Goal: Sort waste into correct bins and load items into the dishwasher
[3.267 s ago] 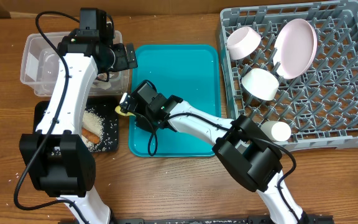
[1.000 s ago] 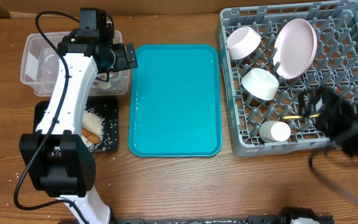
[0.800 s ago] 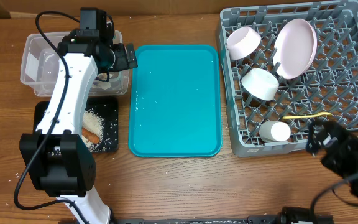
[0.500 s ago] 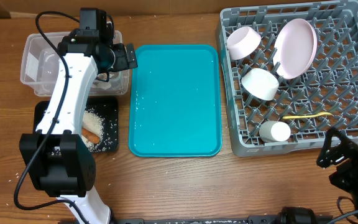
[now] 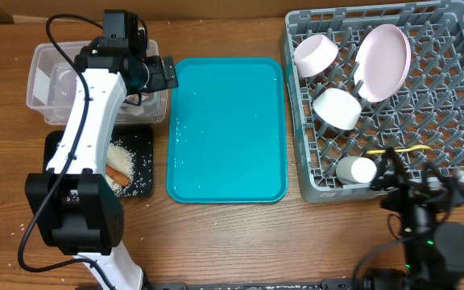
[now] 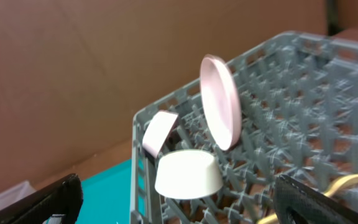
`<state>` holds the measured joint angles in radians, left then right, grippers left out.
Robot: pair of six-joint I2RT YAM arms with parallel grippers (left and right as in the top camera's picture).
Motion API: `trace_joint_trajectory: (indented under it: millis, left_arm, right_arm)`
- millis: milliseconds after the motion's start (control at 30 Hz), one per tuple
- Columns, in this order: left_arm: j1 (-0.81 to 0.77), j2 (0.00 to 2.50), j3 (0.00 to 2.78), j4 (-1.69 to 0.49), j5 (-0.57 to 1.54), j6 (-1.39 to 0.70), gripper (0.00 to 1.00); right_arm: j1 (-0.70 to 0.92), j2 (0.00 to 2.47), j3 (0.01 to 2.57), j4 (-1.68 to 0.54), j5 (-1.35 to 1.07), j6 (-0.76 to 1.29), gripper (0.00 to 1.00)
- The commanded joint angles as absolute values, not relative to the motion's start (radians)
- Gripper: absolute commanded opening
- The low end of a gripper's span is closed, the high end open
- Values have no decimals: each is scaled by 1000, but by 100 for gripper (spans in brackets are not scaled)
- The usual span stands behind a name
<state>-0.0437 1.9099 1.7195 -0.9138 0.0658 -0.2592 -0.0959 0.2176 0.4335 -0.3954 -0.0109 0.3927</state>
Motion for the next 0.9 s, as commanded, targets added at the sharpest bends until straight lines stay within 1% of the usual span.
trace_joint_trajectory:
  millis: [0, 100, 200, 400, 500, 867]
  left_arm:
    - [-39, 1909, 1743, -912, 55, -254, 100]
    - [-39, 1909, 1743, -912, 55, -254, 100]
    - [-39, 1909, 1743, -912, 55, -254, 100]
    - [-39, 1909, 1743, -912, 55, -254, 100]
    - [-39, 1909, 1743, -912, 55, -254, 100]
    - [-39, 1909, 1743, -912, 55, -254, 100]
  right_arm:
    - [-94, 141, 255, -239, -73, 393, 100]
    - [-94, 89, 158, -154, -77, 396, 100]
    - [-95, 46, 114, -143, -72, 396, 100]
    - [-95, 2, 55, -139, 19, 395, 100]
    - [-95, 2, 6, -74, 18, 395, 100]
    - [-94, 3, 8, -81, 14, 392, 100]
